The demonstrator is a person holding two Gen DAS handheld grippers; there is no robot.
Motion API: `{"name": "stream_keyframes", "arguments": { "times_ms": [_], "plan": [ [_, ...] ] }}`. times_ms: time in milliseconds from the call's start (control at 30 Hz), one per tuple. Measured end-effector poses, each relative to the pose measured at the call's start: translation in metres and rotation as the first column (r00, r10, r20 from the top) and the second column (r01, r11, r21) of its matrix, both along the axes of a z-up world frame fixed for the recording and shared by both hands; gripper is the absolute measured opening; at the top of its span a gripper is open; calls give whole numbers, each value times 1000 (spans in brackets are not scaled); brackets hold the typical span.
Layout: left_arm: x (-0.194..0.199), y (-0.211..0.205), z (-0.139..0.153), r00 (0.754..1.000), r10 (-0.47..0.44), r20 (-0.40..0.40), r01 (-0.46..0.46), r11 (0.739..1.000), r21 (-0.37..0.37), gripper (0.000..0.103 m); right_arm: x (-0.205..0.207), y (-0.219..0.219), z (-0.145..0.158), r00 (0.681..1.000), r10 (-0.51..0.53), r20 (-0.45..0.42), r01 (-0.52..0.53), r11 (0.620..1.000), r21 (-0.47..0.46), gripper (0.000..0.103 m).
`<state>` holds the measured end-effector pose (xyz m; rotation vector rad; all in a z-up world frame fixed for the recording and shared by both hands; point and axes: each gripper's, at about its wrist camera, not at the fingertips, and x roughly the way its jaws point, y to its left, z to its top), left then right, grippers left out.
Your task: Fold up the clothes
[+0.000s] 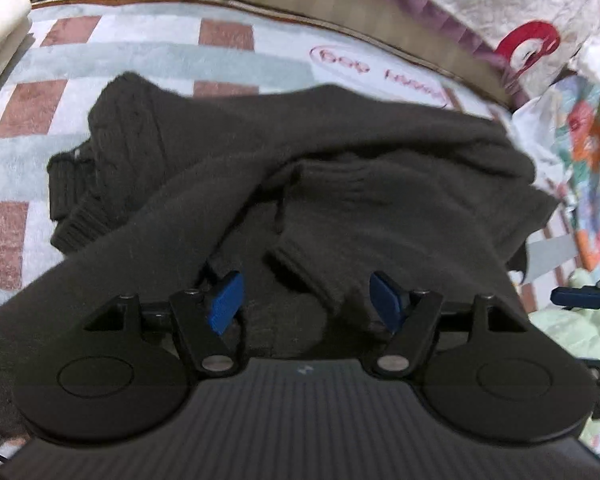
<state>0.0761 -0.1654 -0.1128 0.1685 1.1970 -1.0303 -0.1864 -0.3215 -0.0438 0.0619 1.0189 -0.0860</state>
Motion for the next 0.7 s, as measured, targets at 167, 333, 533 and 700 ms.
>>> {"name": "stream_keyframes", "arguments": {
  "times_ms": [167,333,533,700],
  "plan": [
    [1,-2,-8,999,-8,-39,7,1000,-13,69,33,4,-31,999,47,11,-48,998,32,67],
    [-4,-3,-1,993,8,119,-9,1000,7,66,67,9,-74,998,47,-43,-50,997,-63,62],
    [-18,5,26,899,-1,439,-11,1000,26,66,7,-18,-21,980,-146,137,152,988,-35,10],
    [-14,11,32,835,8,550,-62,995,81,67,-84,-43,29,846,-507,167,522,851,-56,10]
  ]
}}
